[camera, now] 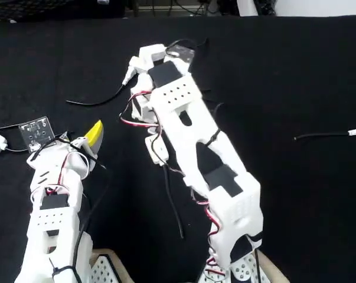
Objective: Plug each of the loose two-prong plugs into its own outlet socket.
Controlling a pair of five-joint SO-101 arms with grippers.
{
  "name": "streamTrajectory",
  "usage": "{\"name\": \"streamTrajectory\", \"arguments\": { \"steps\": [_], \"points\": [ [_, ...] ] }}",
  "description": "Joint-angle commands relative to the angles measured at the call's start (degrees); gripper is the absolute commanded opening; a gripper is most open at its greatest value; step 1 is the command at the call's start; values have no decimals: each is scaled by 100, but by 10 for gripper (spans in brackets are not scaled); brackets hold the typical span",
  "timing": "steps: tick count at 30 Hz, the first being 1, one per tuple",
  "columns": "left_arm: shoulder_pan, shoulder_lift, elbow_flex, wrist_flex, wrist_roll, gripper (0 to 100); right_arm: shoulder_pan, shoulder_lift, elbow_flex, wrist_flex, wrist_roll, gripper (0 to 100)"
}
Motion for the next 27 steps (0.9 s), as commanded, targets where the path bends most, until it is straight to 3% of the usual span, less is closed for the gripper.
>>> {"name": "streamTrajectory", "arguments": {
  "steps": [1,4,10,13,19,27],
  "points": [
    [40,9,-57,-88,53,328,62,101,-13,-79,-844,12],
    [40,9,-57,-88,53,328,70,347,-40,-176,-79,12],
    [40,9,-57,-88,53,328,88,866,-66,-536,4053,12],
    [40,9,-57,-88,53,328,97,954,-198,-510,5538,12],
    [48,9,-57,-88,53,328,176,936,-971,-132,7736,12],
    [48,9,-57,-88,53,328,132,980,-1859,167,9714,12]
  ]
}}
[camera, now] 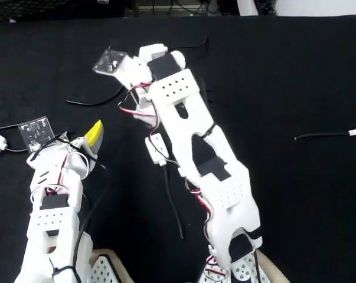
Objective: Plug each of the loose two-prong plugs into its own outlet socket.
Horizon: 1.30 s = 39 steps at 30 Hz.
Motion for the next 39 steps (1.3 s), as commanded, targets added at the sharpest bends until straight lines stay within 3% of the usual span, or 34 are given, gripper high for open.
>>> {"name": "streamTrajectory", "arguments": {
  "steps": [1,13,17,22,34,39],
  "points": [
    [48,9,-57,-88,53,328,-35,-40,-171,132,1275,12],
    [-31,9,57,-88,0,328,-220,-31,462,114,2620,12],
    [-505,9,198,-88,0,328,-369,-31,426,114,2980,12],
    [-840,9,215,-88,0,328,-527,-13,470,105,3015,12],
    [-804,9,189,-97,0,328,-290,505,409,97,3024,11],
    [-796,9,189,-97,0,328,-273,505,409,97,3358,11]
  ]
}}
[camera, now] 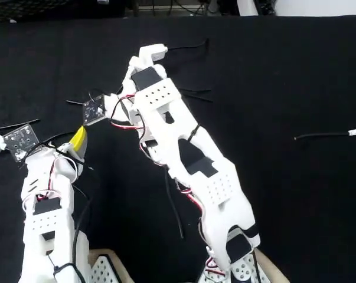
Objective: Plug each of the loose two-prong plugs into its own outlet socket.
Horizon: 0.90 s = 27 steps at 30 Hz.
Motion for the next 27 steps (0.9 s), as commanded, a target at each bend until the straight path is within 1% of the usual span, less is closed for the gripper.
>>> {"name": "streamTrajectory", "arguments": {
  "steps": [1,9,14,19,27],
  "points": [
    [-4,9,-66,-97,0,328,79,-66,-84,97,325,11],
    [-4,9,-66,-97,0,328,167,-66,-127,-141,800,11],
    [-4,9,-75,-97,0,328,281,-40,-541,-132,870,11],
    [-4,9,-75,-97,0,328,448,13,-593,-149,1257,11],
    [92,9,-75,-97,0,328,396,418,-646,-264,1257,11]
  ]
}}
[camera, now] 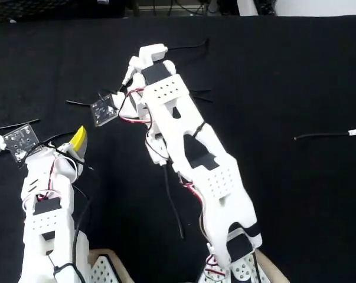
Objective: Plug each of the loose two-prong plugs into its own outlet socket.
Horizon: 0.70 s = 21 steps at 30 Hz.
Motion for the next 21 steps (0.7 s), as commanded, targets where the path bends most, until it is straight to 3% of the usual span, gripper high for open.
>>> {"name": "streamTrajectory", "arguments": {
  "steps": [1,21],
  "points": [
    [163,9,-57,-97,0,328,18,13,-242,-105,62,11],
    [277,9,-48,-97,0,329,-18,470,-286,132,62,11]
  ]
}}
